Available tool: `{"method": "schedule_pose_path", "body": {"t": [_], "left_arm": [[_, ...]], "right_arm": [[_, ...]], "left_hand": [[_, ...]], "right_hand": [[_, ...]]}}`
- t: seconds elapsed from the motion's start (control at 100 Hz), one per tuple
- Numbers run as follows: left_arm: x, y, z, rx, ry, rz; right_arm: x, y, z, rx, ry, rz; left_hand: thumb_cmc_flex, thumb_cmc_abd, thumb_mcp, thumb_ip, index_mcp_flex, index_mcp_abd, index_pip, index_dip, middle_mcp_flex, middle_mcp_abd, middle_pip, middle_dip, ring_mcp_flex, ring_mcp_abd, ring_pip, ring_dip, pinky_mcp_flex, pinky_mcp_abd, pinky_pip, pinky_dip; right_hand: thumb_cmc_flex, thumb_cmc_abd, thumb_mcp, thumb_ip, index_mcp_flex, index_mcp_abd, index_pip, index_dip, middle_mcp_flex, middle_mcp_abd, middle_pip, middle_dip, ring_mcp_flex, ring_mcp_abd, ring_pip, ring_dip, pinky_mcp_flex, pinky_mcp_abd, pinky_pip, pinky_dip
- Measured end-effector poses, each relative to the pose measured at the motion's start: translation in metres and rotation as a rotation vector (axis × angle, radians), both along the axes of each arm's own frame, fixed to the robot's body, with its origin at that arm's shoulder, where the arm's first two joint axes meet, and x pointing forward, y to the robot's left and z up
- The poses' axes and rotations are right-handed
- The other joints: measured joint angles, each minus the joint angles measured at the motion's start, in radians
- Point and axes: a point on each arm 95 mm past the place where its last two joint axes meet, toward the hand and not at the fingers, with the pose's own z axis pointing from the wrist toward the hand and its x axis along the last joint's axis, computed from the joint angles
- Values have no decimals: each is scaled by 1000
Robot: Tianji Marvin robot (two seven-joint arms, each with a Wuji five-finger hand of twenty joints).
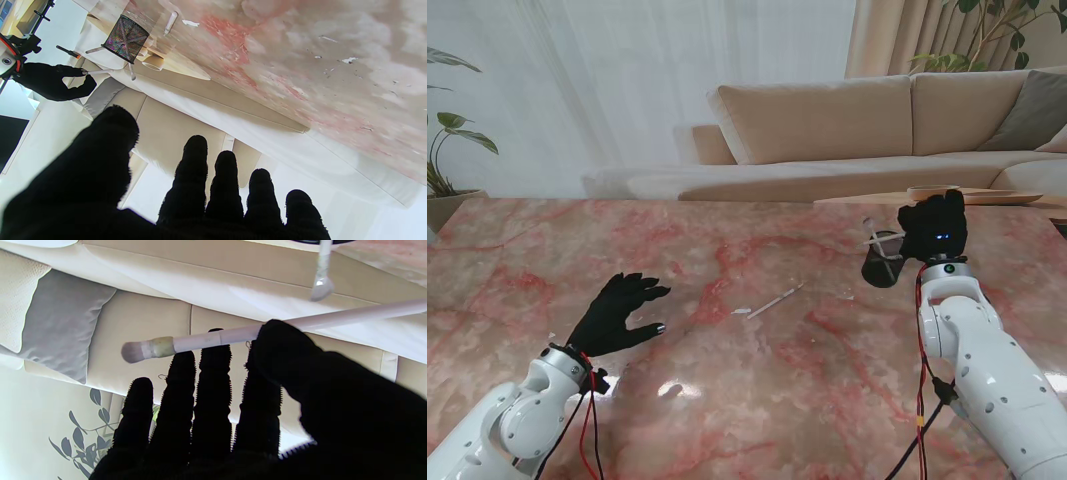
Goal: Insert makeup brushes into the holder
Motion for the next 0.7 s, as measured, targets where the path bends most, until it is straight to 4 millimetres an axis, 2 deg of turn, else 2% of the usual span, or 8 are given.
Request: {"method": "schedule_pose_path", "body": {"t": [0.35, 0.7], "left_arm": [[1, 2, -2, -2, 3, 6], [1, 3, -3, -2, 10, 15]], "right_arm": [[14, -12, 10, -251, -3, 8], [33, -14, -3, -436, 73, 46]], "left_hand": [[0, 0, 0, 0, 0, 0, 0, 0, 0, 0, 0, 0, 0, 0, 0, 0, 0, 0, 0, -1], [0, 0, 0, 0, 0, 0, 0, 0, 0, 0, 0, 0, 0, 0, 0, 0, 0, 0, 0, -2]], "right_hand": [[1, 1, -5, 0, 0, 0, 0, 0, -10, -2, 12, 0, 0, 0, 10, 0, -1, 0, 2, 0], [1, 1, -5, 0, -1, 0, 8, -11, -12, -2, 16, 0, 0, 0, 20, 0, -1, 0, 26, 0]]}}
